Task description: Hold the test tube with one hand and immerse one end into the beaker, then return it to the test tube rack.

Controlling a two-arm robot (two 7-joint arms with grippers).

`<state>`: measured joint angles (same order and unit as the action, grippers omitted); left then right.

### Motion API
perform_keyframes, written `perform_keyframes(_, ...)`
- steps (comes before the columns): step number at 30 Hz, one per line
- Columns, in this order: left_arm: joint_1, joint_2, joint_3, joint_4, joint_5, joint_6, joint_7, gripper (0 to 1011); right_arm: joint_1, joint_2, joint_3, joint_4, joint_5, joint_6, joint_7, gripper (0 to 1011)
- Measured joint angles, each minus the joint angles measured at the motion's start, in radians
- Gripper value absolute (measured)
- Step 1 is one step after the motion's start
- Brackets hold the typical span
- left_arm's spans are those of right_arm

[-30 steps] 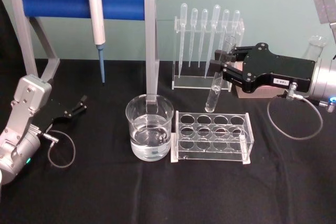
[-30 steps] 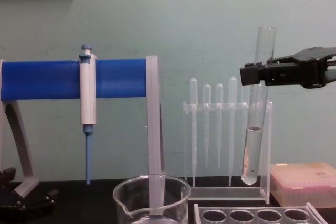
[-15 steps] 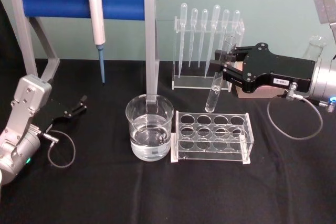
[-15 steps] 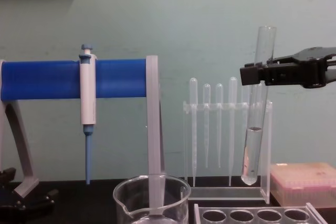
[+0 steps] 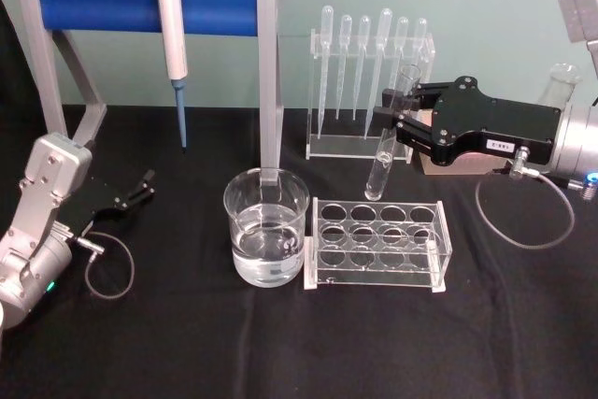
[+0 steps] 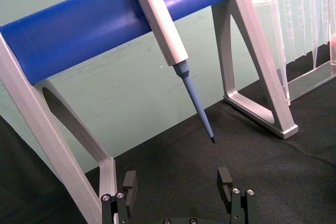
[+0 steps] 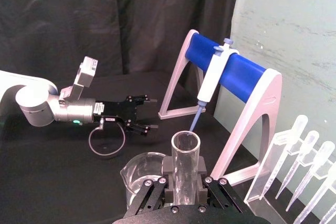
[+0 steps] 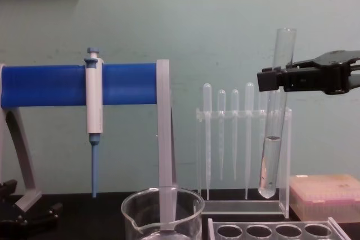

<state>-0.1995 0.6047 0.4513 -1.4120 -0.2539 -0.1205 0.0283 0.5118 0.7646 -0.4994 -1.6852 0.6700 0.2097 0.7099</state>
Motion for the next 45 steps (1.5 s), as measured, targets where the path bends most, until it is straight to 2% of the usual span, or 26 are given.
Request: perform_keyframes(45, 0.0, 0.0, 0.0, 0.0, 0.0, 0.0, 0.0, 1000, 0.0, 0.0, 0.0, 0.0, 0.0, 0.0, 0.0, 226)
